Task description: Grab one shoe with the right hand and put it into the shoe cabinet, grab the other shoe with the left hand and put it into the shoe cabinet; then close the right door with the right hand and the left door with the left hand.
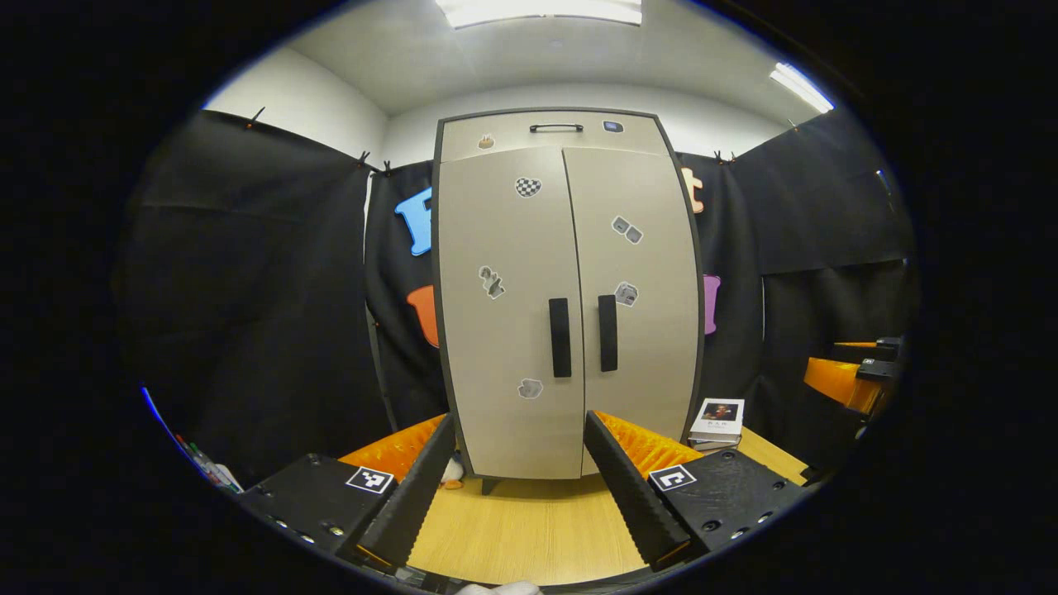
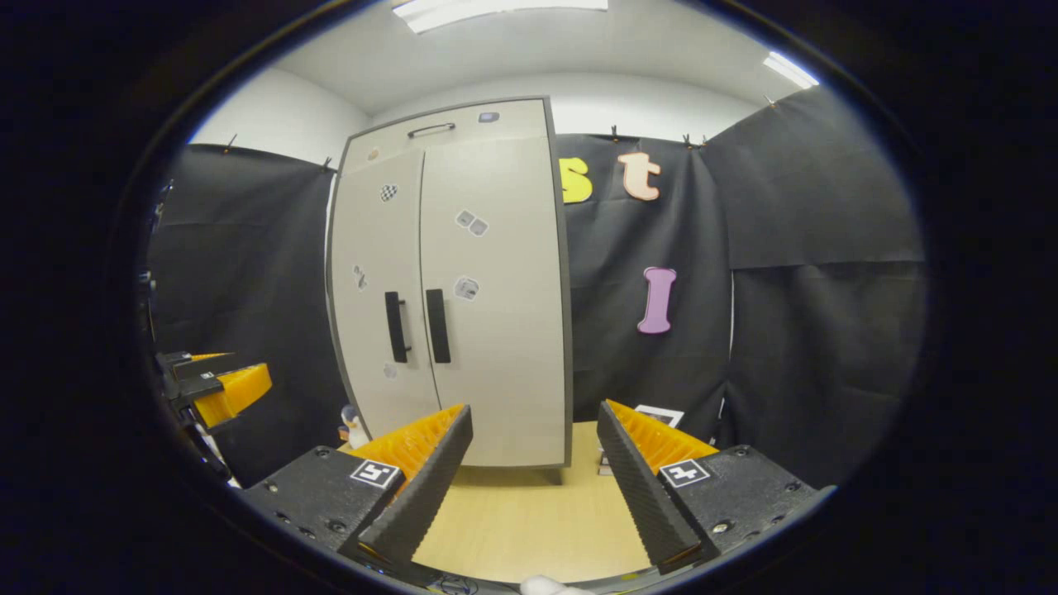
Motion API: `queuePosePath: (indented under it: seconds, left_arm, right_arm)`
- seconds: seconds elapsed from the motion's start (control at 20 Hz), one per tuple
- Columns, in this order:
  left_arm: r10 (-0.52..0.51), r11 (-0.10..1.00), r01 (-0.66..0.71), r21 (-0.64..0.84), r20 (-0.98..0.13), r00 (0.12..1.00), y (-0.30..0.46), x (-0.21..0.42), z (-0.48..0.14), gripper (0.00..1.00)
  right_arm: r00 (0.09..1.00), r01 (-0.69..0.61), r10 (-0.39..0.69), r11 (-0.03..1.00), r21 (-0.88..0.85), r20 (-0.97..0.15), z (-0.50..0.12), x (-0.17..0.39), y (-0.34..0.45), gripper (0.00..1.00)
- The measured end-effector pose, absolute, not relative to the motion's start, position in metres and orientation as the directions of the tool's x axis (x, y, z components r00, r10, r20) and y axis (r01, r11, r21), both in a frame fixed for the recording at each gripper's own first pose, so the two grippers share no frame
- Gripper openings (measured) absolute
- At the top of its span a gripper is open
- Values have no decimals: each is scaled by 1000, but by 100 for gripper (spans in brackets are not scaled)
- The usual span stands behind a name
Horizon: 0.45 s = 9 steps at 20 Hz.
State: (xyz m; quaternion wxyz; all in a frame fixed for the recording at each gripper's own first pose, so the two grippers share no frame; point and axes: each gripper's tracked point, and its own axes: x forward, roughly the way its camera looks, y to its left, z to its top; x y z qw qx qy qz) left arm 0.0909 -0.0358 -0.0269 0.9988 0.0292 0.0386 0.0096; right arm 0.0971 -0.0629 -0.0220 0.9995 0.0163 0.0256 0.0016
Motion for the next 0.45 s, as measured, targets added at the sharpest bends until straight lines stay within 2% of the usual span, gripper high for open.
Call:
queuePosePath:
  seconds: [0.45]
  left_arm:
    - [95, 994, -91, 56, -78, 992, -27, 77, -28, 96]
  right_arm:
    - [996, -64, 64, 998, 4, -68, -21, 105, -59, 99]
